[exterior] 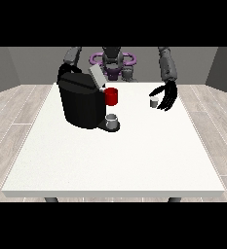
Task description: Insert the coffee pod into the coffee machine and close the lid
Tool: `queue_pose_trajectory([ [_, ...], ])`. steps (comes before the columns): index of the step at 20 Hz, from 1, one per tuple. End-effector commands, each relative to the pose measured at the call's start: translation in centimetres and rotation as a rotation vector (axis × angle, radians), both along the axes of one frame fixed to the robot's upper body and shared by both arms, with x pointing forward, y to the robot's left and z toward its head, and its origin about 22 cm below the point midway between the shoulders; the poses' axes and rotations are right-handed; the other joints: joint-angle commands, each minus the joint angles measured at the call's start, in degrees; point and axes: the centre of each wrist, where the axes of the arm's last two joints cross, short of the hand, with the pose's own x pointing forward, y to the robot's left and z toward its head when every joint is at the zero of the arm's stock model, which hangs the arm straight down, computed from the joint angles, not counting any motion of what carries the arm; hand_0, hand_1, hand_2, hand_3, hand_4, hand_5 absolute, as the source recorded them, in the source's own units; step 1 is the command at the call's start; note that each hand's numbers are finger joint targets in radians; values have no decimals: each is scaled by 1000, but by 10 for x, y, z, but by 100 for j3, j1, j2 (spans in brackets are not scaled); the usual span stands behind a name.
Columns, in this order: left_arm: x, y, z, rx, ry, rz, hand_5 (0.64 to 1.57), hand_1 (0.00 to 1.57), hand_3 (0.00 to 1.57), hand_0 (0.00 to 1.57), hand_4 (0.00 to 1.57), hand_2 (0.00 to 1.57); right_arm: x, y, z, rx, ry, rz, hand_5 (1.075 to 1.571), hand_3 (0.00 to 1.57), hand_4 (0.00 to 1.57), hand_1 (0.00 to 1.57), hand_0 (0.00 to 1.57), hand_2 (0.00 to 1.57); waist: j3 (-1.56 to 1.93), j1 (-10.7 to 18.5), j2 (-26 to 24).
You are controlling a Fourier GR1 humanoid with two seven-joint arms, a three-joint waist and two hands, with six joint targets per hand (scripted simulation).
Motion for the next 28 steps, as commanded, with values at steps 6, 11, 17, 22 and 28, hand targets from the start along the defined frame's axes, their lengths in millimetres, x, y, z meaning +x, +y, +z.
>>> queue_pose_trajectory([
  [6,9,-28,-12,75,-127,-8,1571,837,737,837,391,974,0,-1,-18,3,-2,-27,1571,0,487,0,0,0,-4,71,126],
  [11,11,12,4,179,-200,14,1571,987,867,987,286,1095,11,-4,11,19,-83,10,1571,0,500,0,0,0,-7,-155,529],
  [17,20,-22,-5,224,-102,-46,1571,1174,1183,1174,412,1286,12,-10,-3,48,0,-21,1571,0,535,0,0,0,-4,-5,61],
  [22,31,-27,10,158,-126,-150,1571,1468,1414,1468,607,1468,5,-6,-10,34,76,-36,1571,0,398,0,0,0,-4,20,-308],
  [28,63,-30,73,140,-158,-245,1571,1323,1352,1323,581,1383,-4,-23,-44,44,124,-59,1571,0,438,0,0,0,0,182,-505],
])
